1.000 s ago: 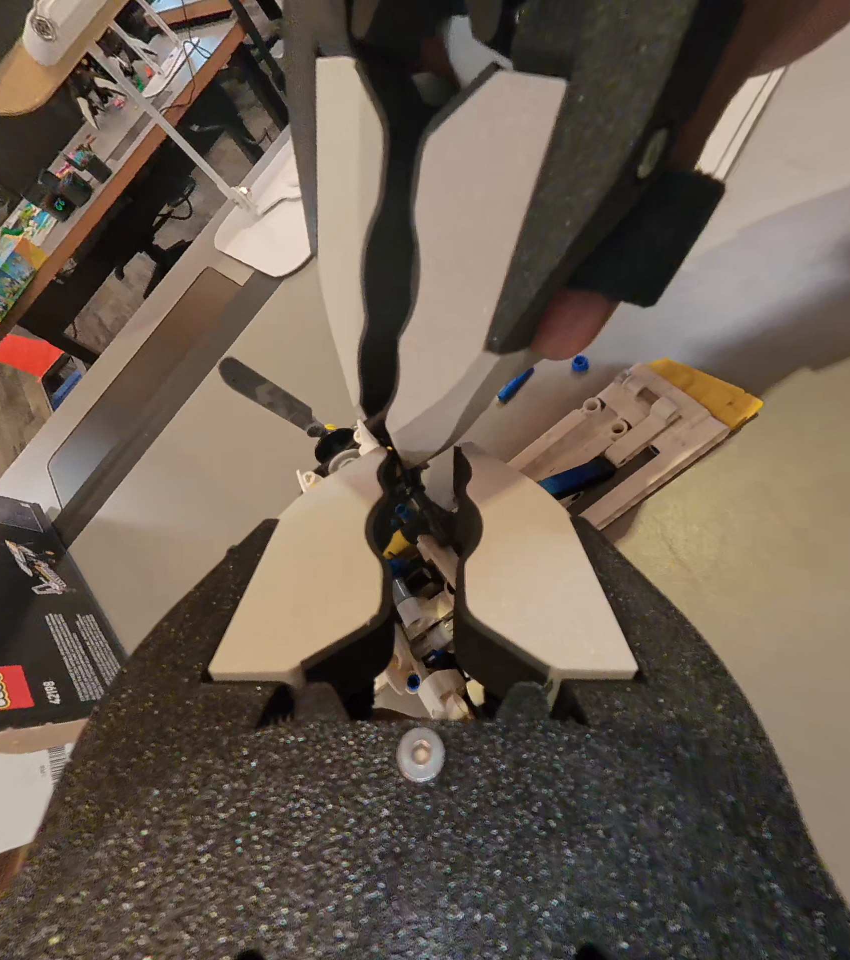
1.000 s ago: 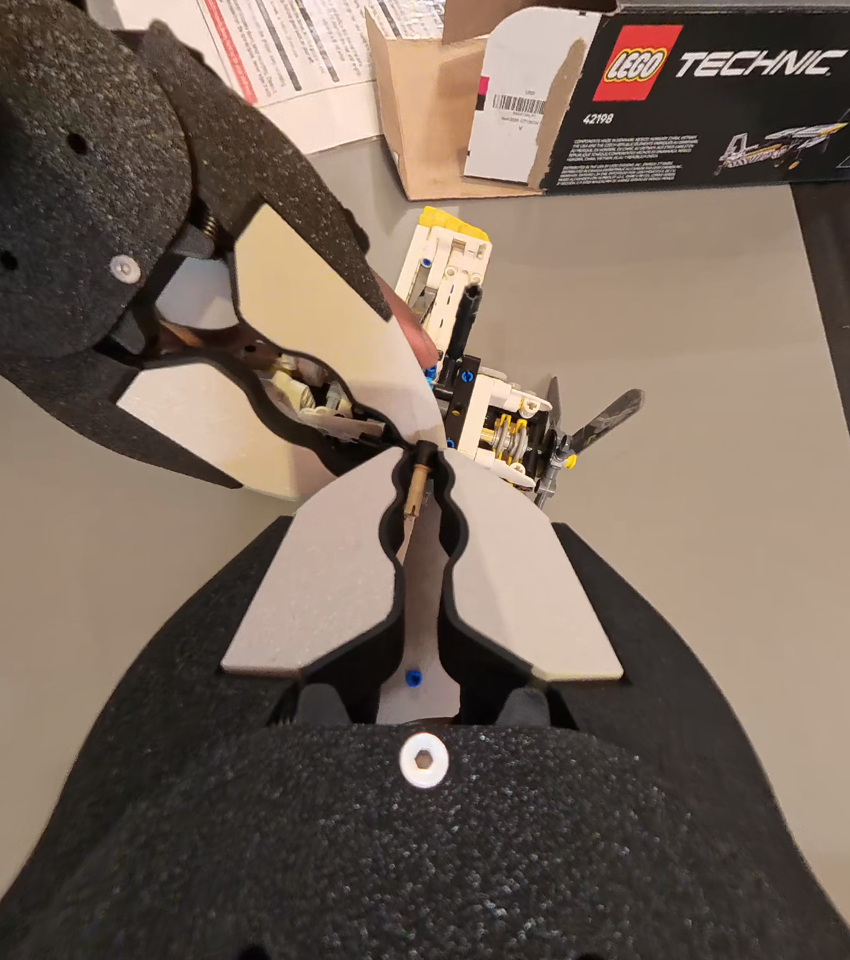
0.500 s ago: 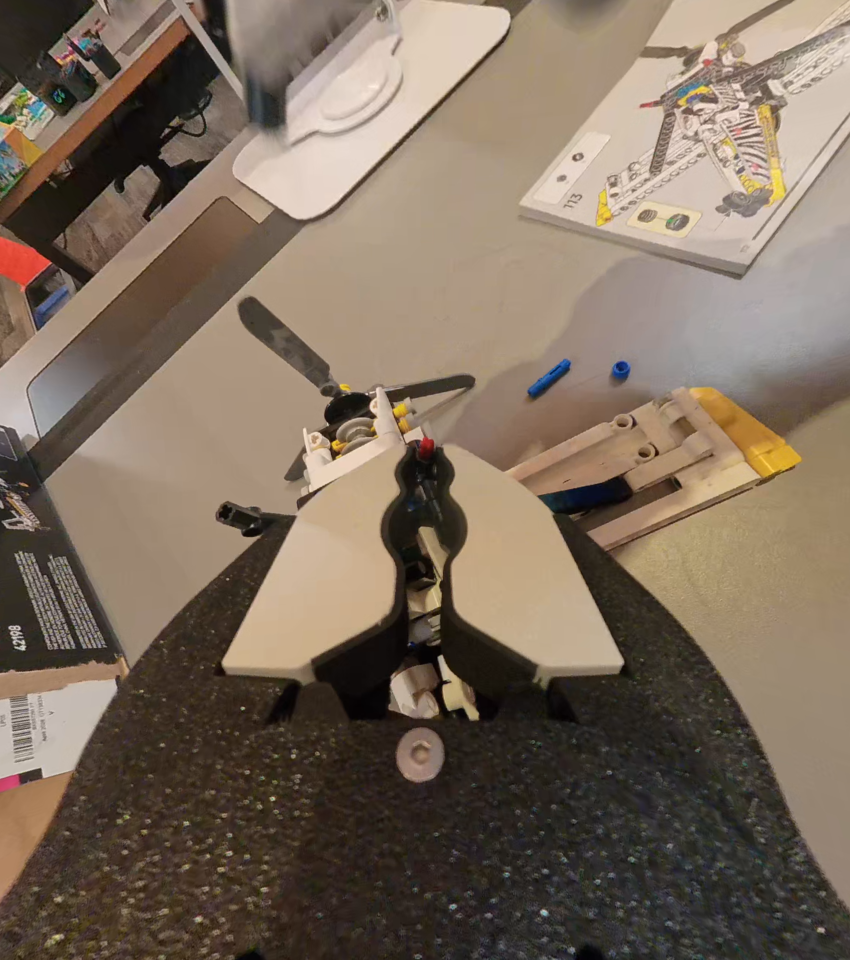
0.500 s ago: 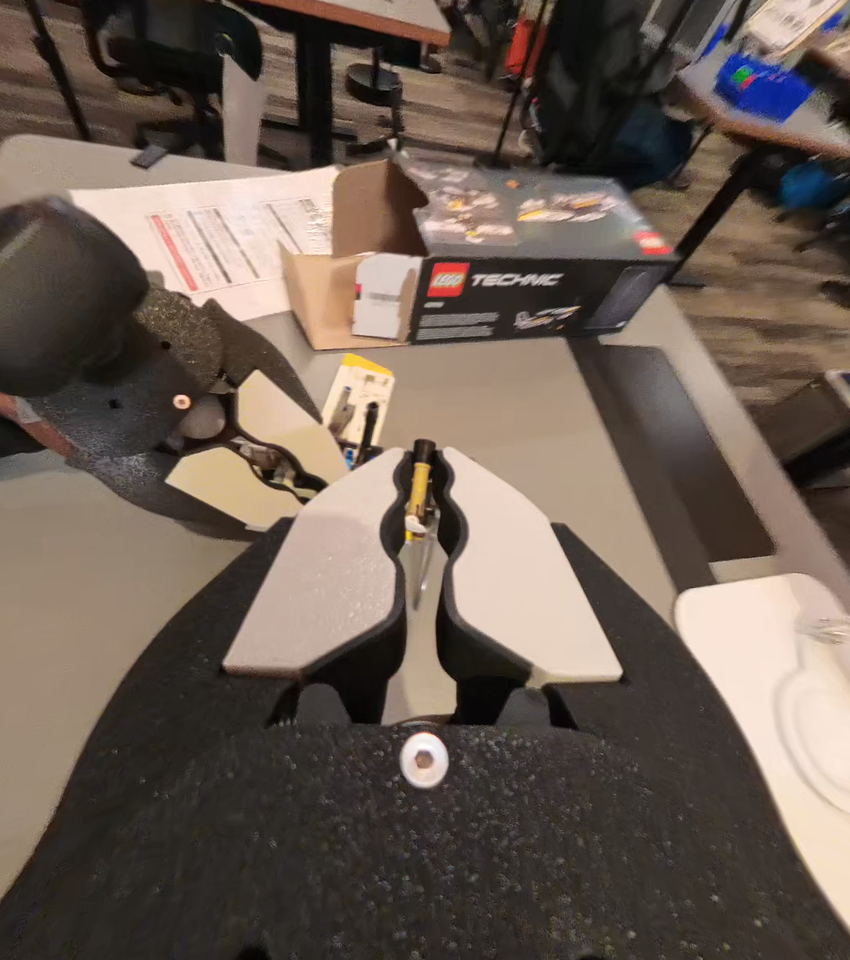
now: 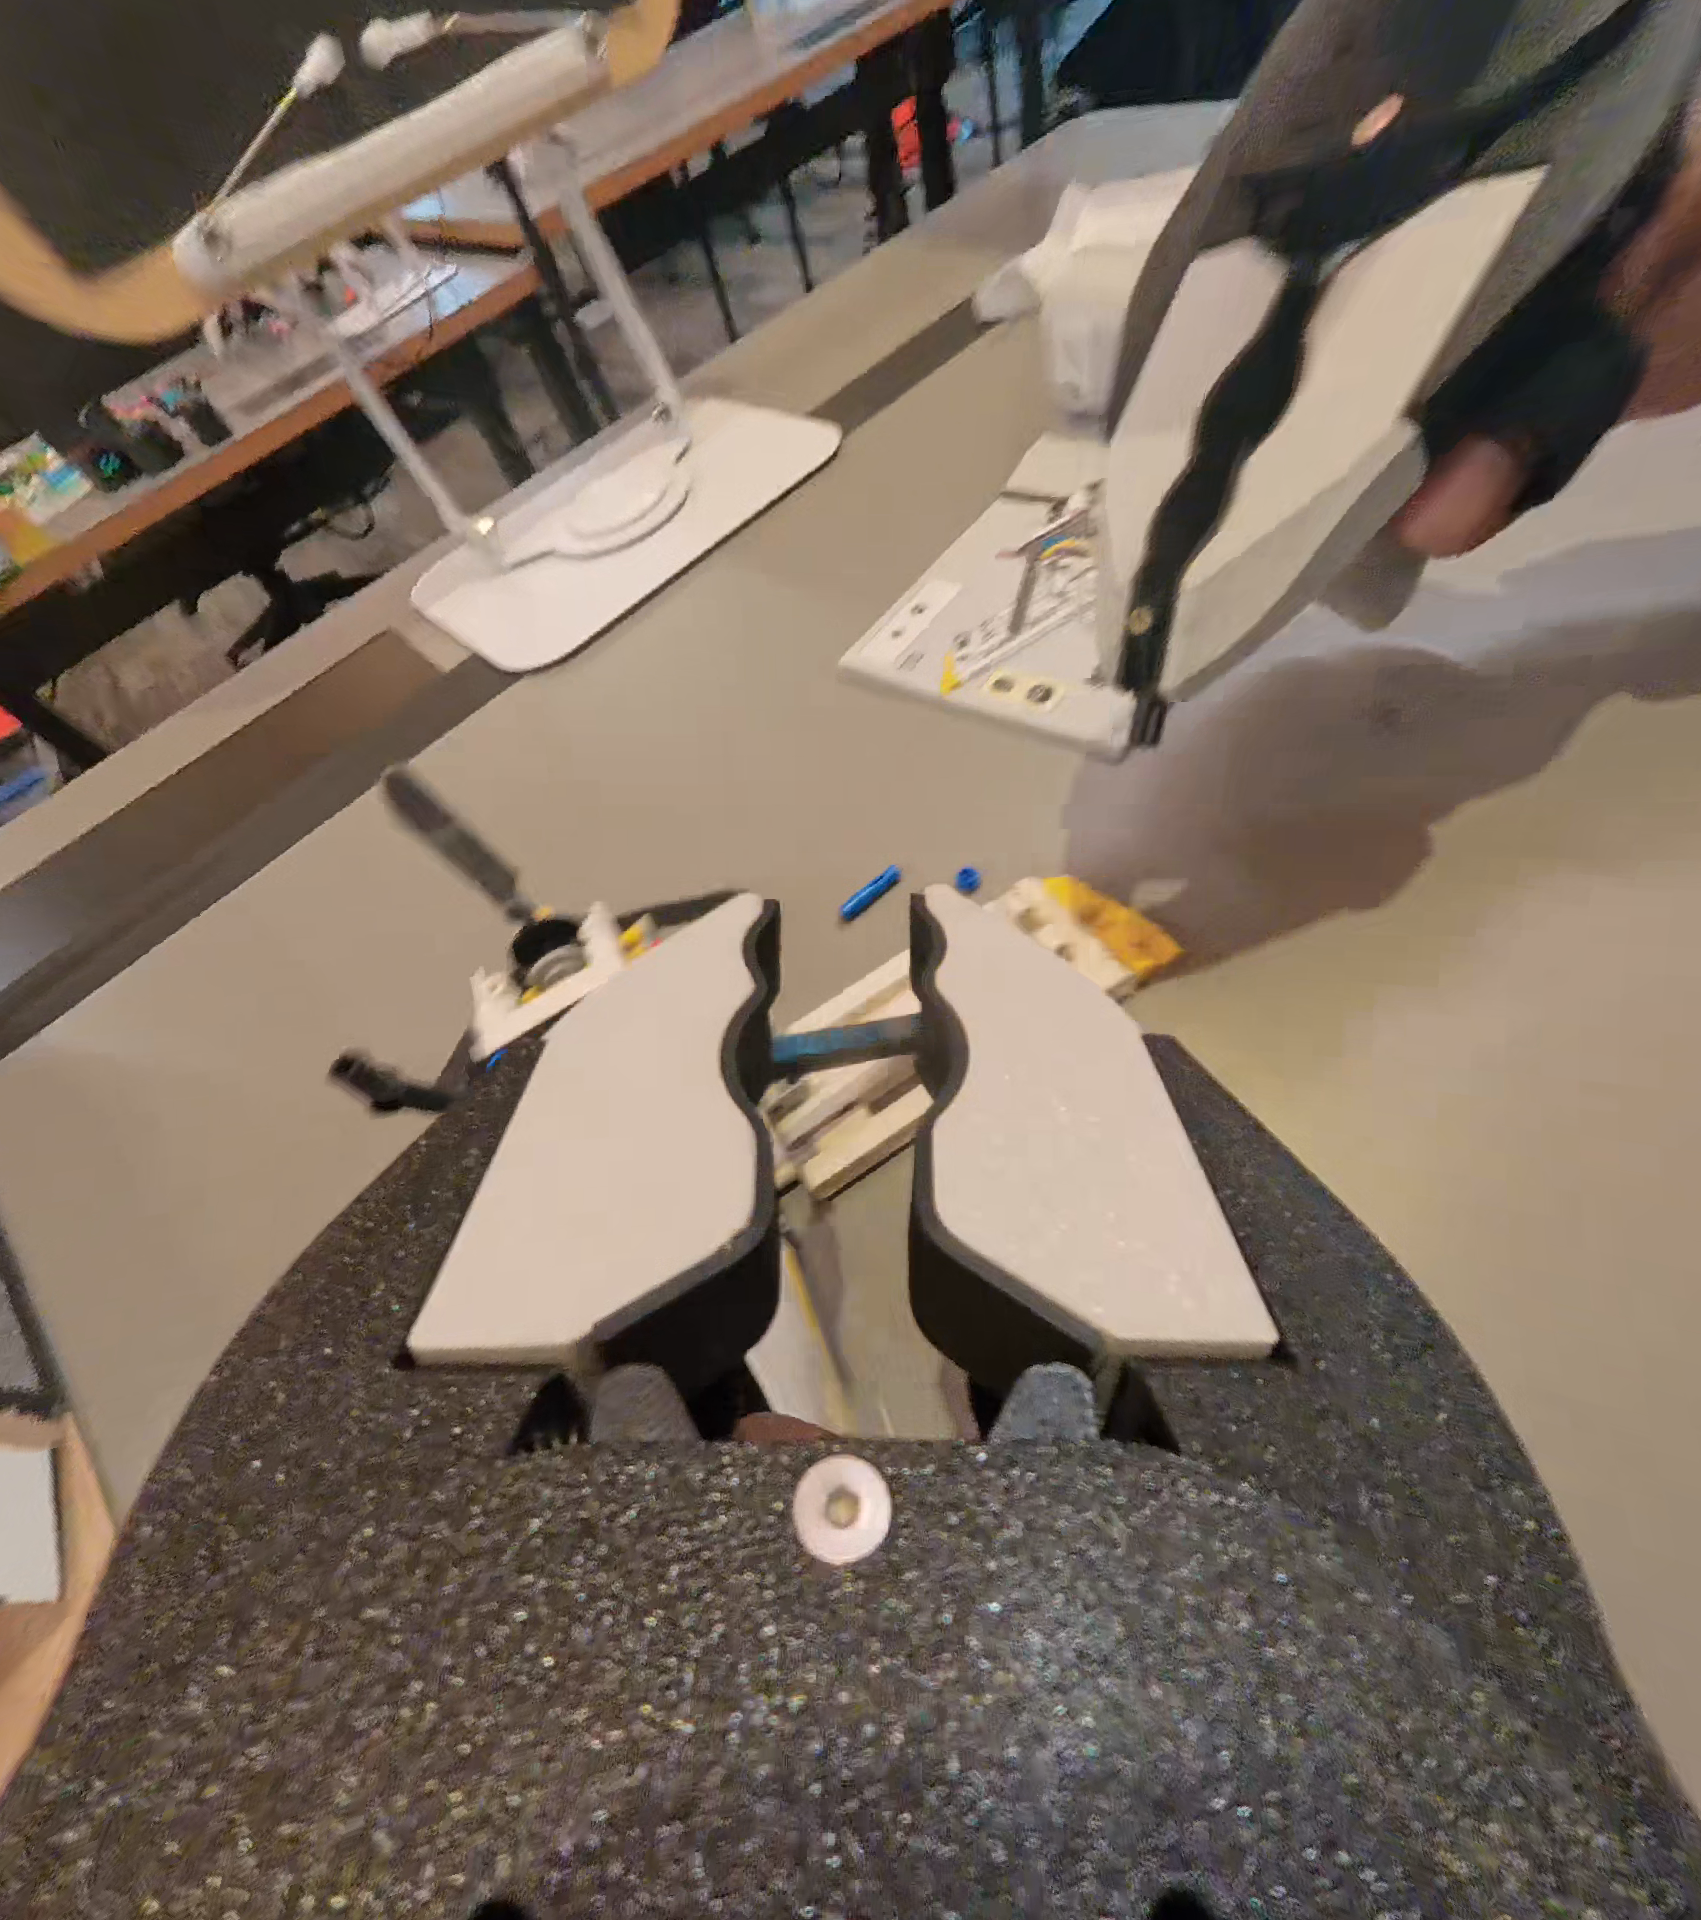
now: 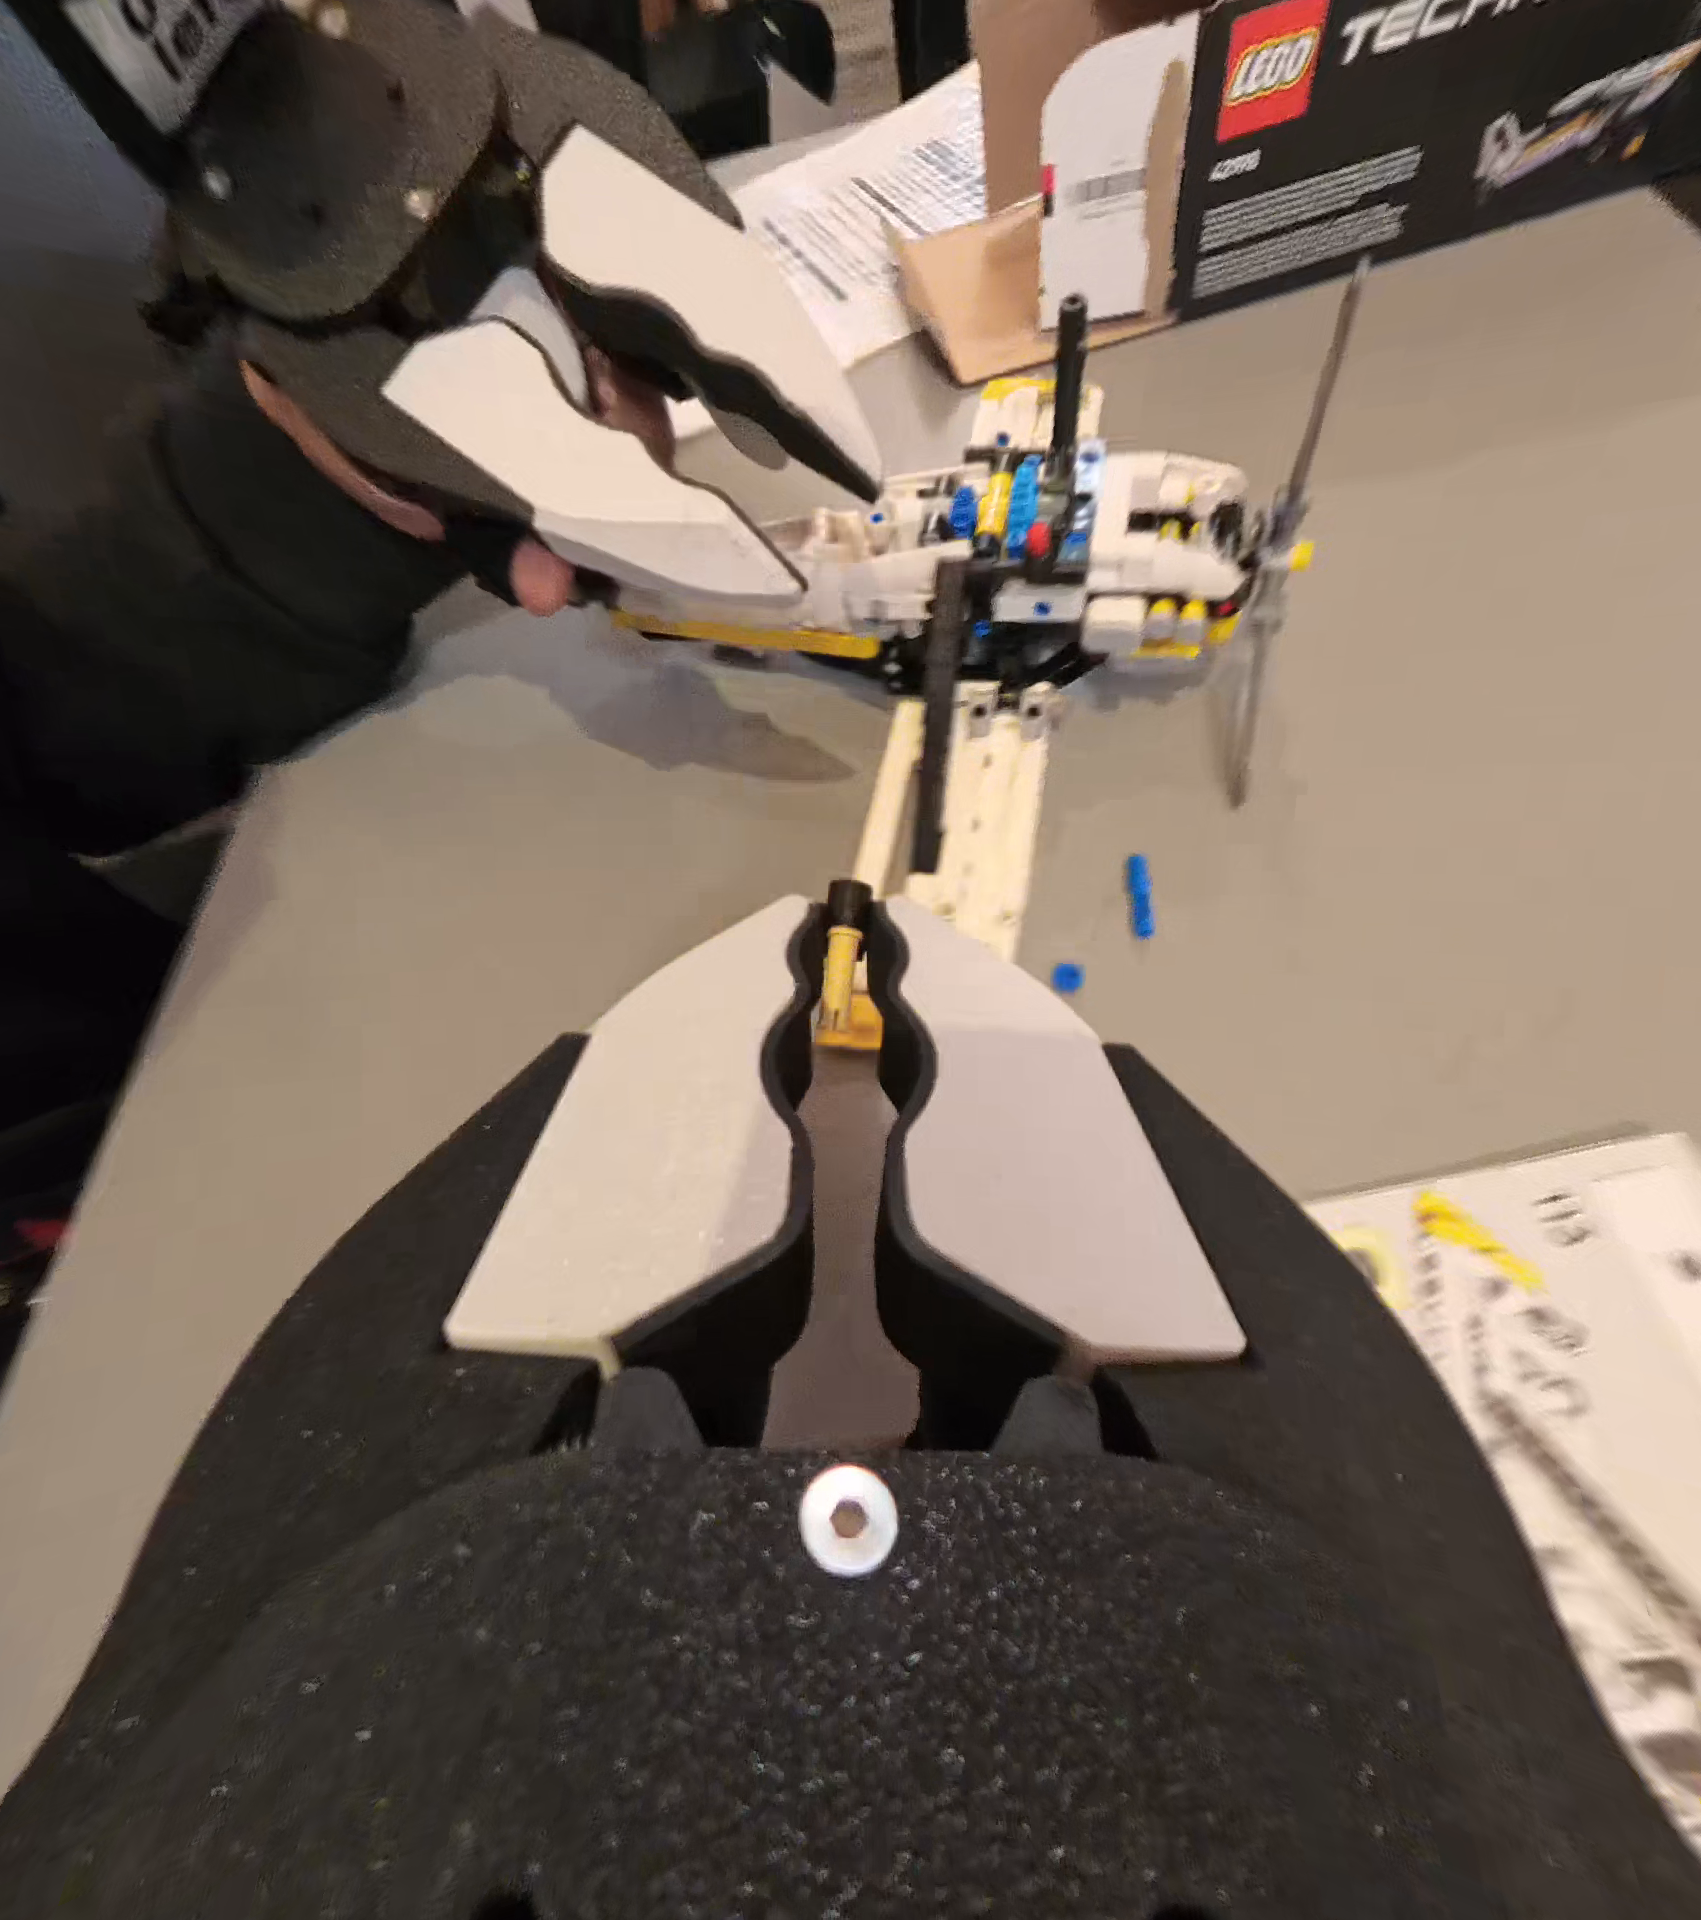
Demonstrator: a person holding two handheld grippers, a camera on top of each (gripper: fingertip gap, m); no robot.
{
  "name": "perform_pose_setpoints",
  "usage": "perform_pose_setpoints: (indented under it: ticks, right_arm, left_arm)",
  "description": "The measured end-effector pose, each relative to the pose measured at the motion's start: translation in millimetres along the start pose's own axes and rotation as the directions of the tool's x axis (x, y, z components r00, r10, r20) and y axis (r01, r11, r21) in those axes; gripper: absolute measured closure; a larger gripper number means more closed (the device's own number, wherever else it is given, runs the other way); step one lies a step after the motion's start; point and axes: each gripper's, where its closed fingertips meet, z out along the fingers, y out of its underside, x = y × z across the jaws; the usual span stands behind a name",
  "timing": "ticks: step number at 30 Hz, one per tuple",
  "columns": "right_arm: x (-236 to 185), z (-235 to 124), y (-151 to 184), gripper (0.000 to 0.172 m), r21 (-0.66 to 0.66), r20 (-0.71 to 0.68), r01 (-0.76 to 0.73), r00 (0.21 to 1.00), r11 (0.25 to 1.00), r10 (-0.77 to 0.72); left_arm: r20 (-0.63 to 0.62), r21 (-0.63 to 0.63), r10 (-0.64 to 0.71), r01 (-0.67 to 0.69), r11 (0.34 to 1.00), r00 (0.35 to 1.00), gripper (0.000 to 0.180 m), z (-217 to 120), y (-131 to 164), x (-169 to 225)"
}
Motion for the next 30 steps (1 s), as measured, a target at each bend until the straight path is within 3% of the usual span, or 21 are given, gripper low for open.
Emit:
perform_pose_setpoints:
  ticks: [6,13,18,25,30]
  right_arm:
    - [-20.8,-23.6,18.0,0.165,0.104,0.131,-0.163,0.98,0.981,0.149]
    - [-36.3,-49.1,15.9,0.165,0.241,0.207,-0.245,0.958,0.939,0.197]
    - [-36.6,-53.5,22.5,0.164,0.265,0.185,-0.258,0.959,0.929,0.213]
    - [-26.6,-64.9,40.6,0.154,0.238,0.117,-0.29,0.956,0.927,0.269]
    - [-25.1,-73.8,43.6,0.153,0.26,0.132,-0.318,0.947,0.911,0.293]
  left_arm:
    - [-0.1,0.005,0.156,-0.156,0.988,0.983,0.157,16.6,-31.5,62.8]
    - [-0.264,0.014,0.143,-0.144,0.989,0.954,0.157,51.1,-36.6,119.5]
    - [-0.219,0.044,0.171,-0.166,0.985,0.961,0.172,63.3,-44.1,127.7]
    - [-0.15,0.052,0.168,-0.162,0.986,0.974,0.173,67.9,-41.9,122.9]
    - [-0.198,0.024,0.169,-0.168,0.986,0.966,0.173,72.0,-33.4,130.3]
